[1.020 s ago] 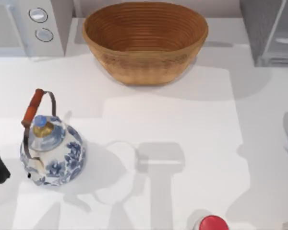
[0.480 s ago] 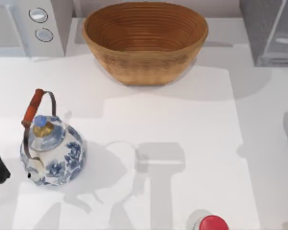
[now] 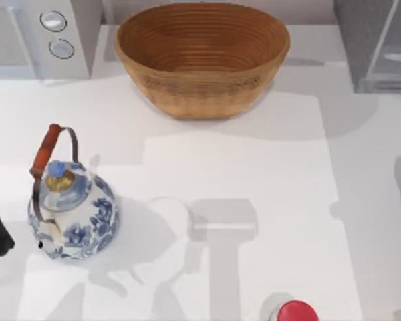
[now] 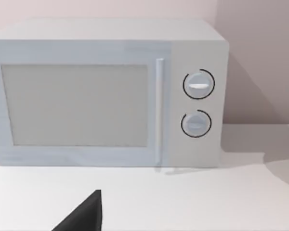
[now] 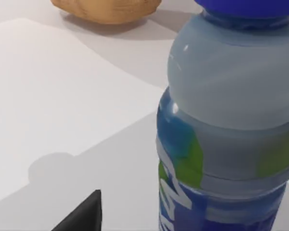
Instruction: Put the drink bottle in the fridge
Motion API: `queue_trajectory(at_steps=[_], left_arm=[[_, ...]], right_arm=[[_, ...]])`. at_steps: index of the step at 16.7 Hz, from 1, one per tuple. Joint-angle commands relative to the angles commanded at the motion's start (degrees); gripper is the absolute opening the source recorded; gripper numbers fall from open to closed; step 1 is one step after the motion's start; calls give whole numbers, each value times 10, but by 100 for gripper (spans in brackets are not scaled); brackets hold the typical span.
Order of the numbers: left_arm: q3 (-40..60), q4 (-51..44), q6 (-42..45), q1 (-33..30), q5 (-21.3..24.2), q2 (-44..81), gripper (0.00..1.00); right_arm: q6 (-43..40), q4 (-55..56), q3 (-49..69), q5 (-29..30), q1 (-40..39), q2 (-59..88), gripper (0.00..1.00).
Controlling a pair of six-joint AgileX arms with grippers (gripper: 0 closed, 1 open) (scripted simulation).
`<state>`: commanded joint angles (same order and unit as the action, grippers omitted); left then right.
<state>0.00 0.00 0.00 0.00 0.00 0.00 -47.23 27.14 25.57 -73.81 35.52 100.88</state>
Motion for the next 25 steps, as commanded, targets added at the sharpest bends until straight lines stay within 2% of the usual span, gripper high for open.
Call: queue_trajectory(at_steps=[11,15,20,25], left_arm=[[0,0,0,0,0,0,100],[0,0,0,0,0,0,100],[0,0,0,0,0,0,100],[0,0,0,0,0,0,100]], right_arm=[[195,261,-4,79,-100,73,100],[217,328,-12,96,-118,113,100],[219,332,-13,97,-119,115,100],[219,332,-13,97,-119,115,63]])
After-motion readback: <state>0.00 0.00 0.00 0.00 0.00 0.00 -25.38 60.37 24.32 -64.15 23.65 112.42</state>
